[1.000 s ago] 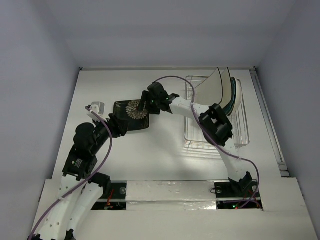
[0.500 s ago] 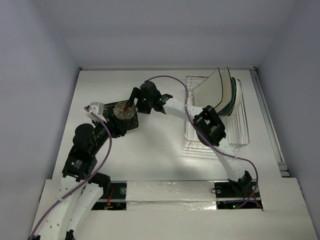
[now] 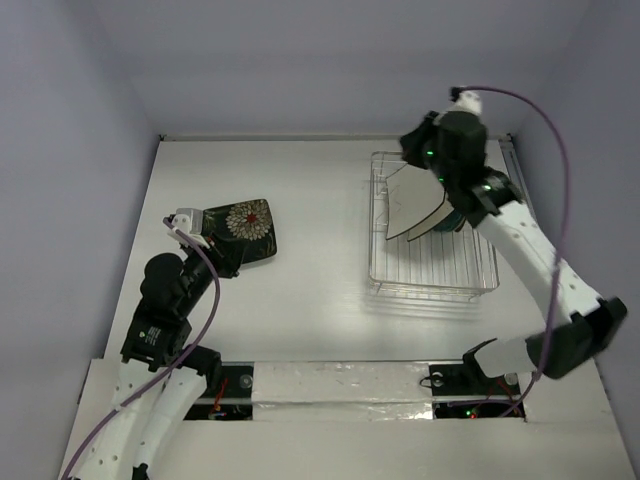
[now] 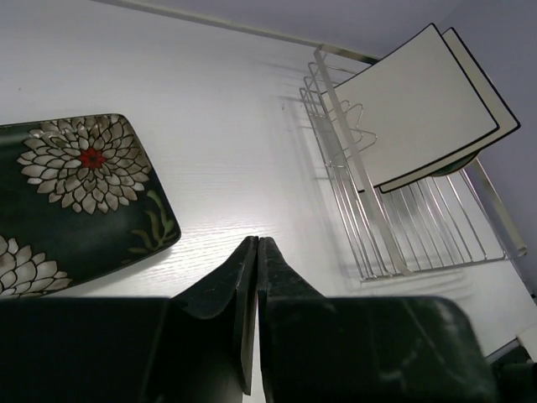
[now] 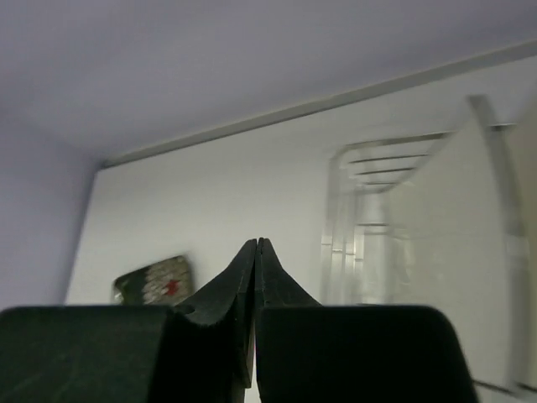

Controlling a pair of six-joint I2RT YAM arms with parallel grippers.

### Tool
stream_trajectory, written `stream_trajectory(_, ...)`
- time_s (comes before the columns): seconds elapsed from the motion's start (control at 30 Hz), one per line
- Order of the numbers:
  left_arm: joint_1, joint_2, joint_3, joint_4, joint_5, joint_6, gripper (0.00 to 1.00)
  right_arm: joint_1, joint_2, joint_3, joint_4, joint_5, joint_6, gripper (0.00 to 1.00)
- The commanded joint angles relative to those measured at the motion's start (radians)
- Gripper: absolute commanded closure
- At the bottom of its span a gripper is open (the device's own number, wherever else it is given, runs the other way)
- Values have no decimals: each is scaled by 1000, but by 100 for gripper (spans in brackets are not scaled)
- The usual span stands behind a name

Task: Unload the plates from the dish rack

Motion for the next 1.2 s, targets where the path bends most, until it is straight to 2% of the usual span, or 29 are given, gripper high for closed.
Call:
stream_trajectory(0.0,-3,-12,25,35,-10,-1,100,-94,-98,-101,-185,89,-139,96)
stream_trajectory(0.03,-3,-4,24,36,-10,0,100,-112,-117,-107,-198,88,-165,92)
stream_trajectory(0.1,-3,2,22,41,-4,0,94,-165,-129,-94,-233,79,-185,65)
stream_trajectory(0.17,-3,7,22,41,1,-1,83,-194,-111,-74,-265,102,-218,45)
stream_trajectory(0.2,-3,5,22,41,1,-1,74,-211,-80,-45,-280,105,-227,41)
stream_trajectory(0.3,-3,-1,17,47,7,0,63,-281,-45,-26,-284,36,-253,41)
stream_trajectory(0.57,-3,1,16,50,13,2,60,-349,101,12,-303,-48,-291,40)
stream_trajectory(0.7,-3,2,14,50,16,2,60,-360,154,26,-299,-91,-296,46)
stream_trajectory(0.97,-3,5,14,53,18,0,59,-360,225,43,-288,-116,-296,69)
stream_trajectory(1.1,-3,2,14,55,19,0,59,-360,224,63,-300,-102,-296,94)
stream_trajectory(1.17,-3,4,13,55,21,0,59,-360,204,81,-311,-87,-296,99)
